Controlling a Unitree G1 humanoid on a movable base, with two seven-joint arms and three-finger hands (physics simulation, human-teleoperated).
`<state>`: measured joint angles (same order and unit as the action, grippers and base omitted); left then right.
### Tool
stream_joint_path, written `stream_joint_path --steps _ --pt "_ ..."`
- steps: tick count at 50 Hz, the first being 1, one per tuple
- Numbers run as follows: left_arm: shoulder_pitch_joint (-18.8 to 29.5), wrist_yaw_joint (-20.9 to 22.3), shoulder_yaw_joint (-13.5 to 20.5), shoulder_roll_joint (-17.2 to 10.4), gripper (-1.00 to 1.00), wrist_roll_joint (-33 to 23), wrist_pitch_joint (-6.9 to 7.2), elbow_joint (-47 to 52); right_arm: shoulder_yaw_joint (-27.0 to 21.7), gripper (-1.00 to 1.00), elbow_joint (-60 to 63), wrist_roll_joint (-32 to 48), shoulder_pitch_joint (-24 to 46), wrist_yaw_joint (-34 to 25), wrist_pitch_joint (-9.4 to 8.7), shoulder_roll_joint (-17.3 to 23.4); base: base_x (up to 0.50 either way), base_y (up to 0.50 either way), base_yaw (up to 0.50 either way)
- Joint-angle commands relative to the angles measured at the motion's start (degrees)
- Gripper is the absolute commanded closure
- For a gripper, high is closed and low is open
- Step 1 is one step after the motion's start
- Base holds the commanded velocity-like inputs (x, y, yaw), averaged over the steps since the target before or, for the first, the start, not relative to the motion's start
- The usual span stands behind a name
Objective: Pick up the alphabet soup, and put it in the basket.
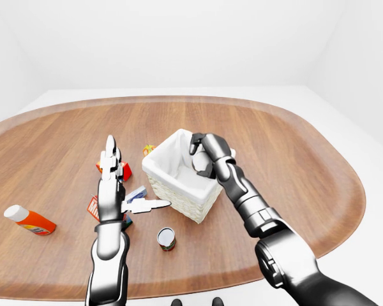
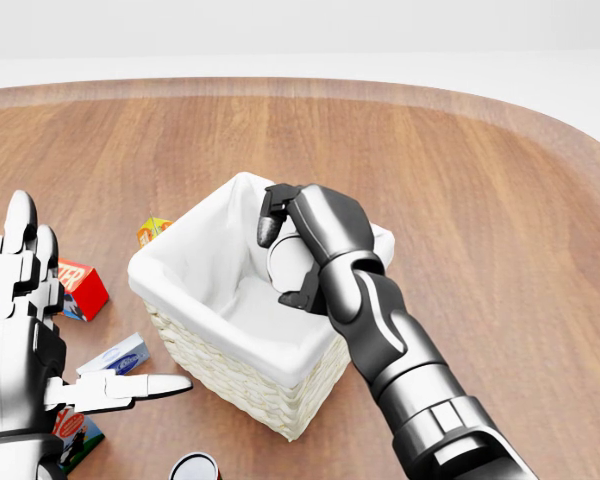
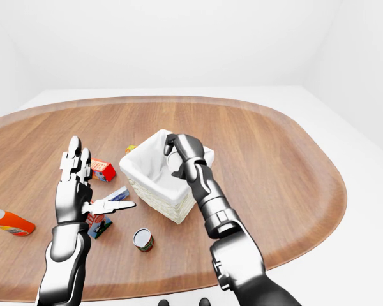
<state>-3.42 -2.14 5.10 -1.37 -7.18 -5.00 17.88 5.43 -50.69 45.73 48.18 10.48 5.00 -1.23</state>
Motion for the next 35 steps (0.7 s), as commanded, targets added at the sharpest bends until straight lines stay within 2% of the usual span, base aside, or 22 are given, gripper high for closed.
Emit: stream_joint_path --steps 1,35 --pt "-0.1 0.0 0.0 0.0 -1.00 0.0 0.00 0.3 0.5 1.00 -4.1 0.9 1.2 4.0 0.00 -0.6 0.00 0.00 0.00" --pt "0.0 0.0 0.1 -0.1 -1.00 0.0 0.00 -0.4 1.3 1.00 -2.4 3.7 -1.1 4.2 0.00 -2.1 0.00 0.00 0.00"
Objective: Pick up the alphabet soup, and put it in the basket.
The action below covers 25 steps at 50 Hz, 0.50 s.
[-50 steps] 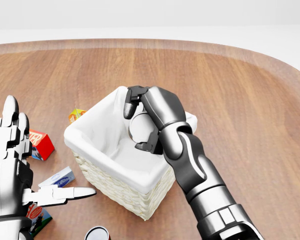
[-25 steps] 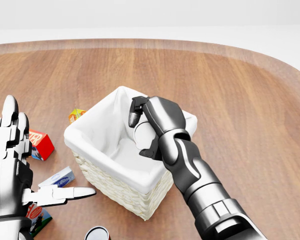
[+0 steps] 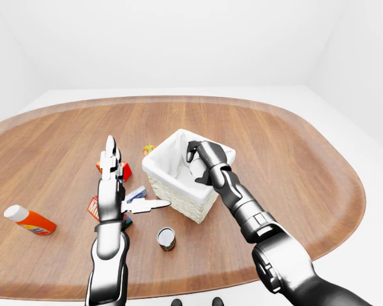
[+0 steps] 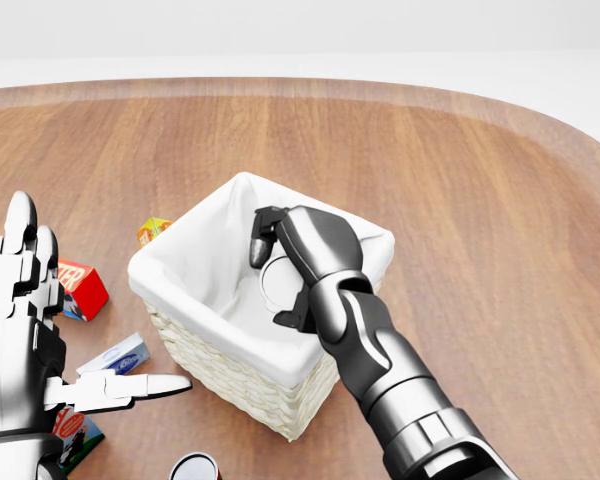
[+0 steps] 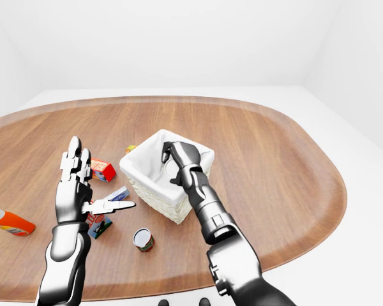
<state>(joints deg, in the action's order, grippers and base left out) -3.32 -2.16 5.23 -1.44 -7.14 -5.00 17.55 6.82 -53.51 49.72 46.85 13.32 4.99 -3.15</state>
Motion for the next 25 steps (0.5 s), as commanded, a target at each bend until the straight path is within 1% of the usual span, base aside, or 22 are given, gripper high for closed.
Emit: stream_joint_path --steps 1,16,17,18,19,20,25 --pt "0.0 0.0 0.0 0.0 -1.00 -0.1 0.00 -0.1 -0.1 1.00 0.7 -0.2 0.1 1.3 0.01 -0.2 0.00 0.00 0.00" --pt "-0.2 0.0 0.0 0.1 -1.00 -0.1 0.00 0.3 -0.1 1.00 1.4 0.1 -0.1 1.0 0.01 -0.2 0.00 0.00 0.00" --pt "-0.2 0.0 0.0 0.0 -1.00 -0.1 0.00 0.3 -0.2 0.94 1.3 0.0 0.0 1.0 0.01 -0.2 0.00 0.00 0.00" --pt "-0.2 0.0 0.0 0.0 -1.00 -0.1 0.00 0.3 -0.1 0.29 1.3 0.0 0.0 0.9 0.01 -0.2 0.00 0.00 0.00" --pt "-0.2 0.0 -0.1 0.1 -1.00 -0.1 0.00 0.4 -0.1 -0.62 1.2 0.1 0.0 0.9 0.01 -0.2 0.00 0.00 0.00" --pt "-0.2 0.0 -0.1 0.1 -1.00 -0.1 0.00 0.3 -0.1 -1.00 0.9 -0.2 0.2 0.1 0.01 -0.2 0.00 0.00 0.00" --pt "-0.2 0.0 -0.1 0.1 -1.00 -0.1 0.00 0.6 0.0 -1.00 1.4 0.3 -0.1 0.3 0.01 -0.3 0.00 0.00 0.00"
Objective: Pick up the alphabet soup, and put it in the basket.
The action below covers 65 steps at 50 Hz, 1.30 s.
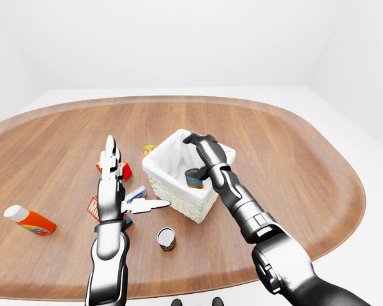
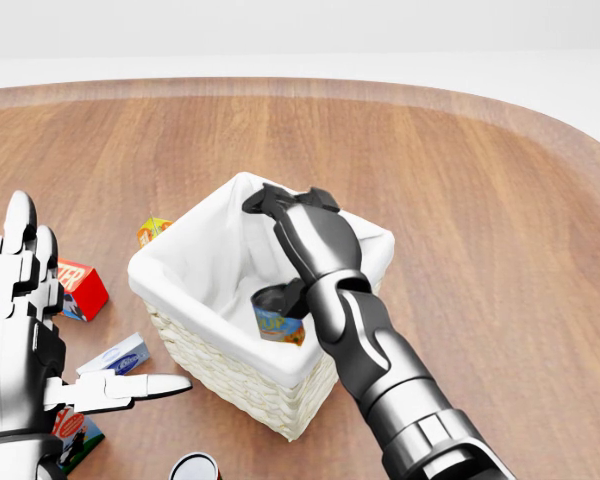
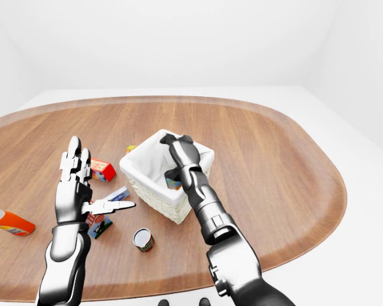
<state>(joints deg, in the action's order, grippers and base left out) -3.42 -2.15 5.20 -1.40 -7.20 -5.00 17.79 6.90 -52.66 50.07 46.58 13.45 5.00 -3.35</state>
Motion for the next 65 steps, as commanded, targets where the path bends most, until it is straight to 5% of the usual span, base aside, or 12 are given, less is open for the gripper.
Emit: stream_joint_path --steps 1,28,65 --pt "-0.1 0.0 -0.1 0.0 -1.00 0.0 0.00 0.4 -0.1 -1.00 0.6 -0.1 0.1 0.1 0.00 -0.1 0.00 0.00 0.00" --pt "0.2 0.0 0.0 -0.1 -1.00 0.0 0.00 -0.6 -0.4 -1.00 0.5 0.0 0.6 0.2 0.00 0.2 0.00 0.00 0.00" --pt "0.0 0.0 0.0 0.0 -1.00 0.0 0.00 -0.4 -1.8 -1.00 21.6 -3.4 -1.5 -3.8 0.00 1.6 0.00 0.00 0.00"
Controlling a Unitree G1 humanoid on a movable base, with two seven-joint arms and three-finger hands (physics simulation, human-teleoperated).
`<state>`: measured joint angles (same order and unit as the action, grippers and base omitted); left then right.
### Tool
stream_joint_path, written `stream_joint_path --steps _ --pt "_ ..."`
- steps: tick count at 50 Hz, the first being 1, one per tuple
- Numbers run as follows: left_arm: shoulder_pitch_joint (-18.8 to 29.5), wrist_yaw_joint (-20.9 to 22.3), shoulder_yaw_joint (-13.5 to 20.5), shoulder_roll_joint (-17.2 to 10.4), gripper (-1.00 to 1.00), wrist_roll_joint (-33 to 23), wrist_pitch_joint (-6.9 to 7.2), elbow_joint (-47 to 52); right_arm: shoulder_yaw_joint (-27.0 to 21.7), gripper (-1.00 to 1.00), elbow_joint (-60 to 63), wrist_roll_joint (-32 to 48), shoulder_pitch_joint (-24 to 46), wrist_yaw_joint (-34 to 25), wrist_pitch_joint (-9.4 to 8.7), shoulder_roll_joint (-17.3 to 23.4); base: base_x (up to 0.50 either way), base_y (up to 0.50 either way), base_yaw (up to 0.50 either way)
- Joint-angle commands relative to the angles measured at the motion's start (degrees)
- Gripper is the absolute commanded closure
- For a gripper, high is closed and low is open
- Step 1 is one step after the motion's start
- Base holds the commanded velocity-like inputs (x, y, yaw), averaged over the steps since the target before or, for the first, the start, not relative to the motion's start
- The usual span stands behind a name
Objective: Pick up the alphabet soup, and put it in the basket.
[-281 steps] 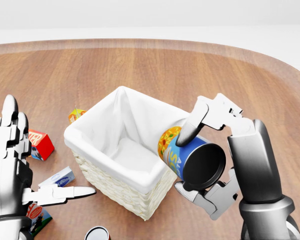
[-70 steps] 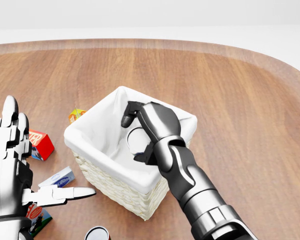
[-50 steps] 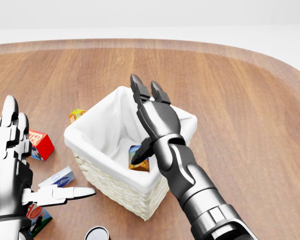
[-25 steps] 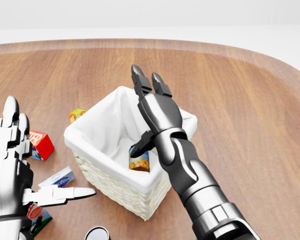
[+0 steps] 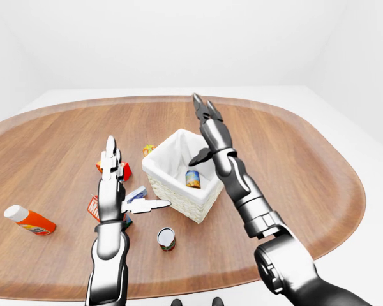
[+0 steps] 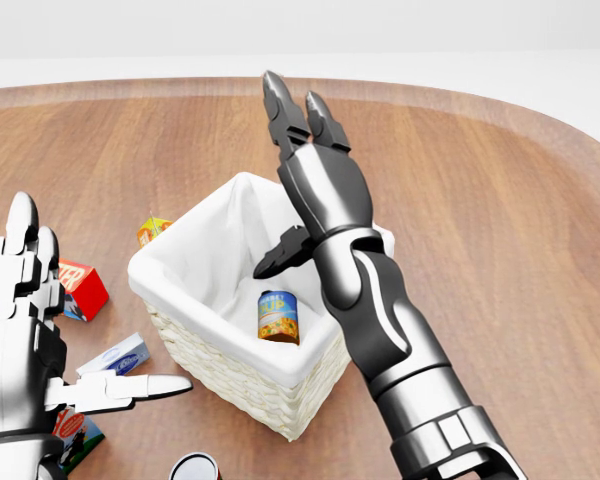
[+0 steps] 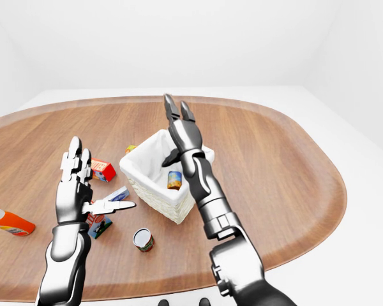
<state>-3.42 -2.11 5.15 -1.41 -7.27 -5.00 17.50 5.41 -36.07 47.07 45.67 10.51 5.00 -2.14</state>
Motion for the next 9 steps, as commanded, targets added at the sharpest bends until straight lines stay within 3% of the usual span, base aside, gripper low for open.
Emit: stream_joint_path --steps 1,9 --pt "0.0 0.0 0.0 0.0 -1.00 0.0 0.00 0.0 -0.4 -1.00 6.7 -0.6 -0.9 -1.4 0.00 0.3 0.00 0.00 0.00" --pt "-0.1 -0.1 -0.1 0.0 -1.00 -0.2 0.00 -0.2 -0.4 -1.00 14.4 -1.3 -2.3 -4.0 0.00 0.1 0.00 0.00 0.00"
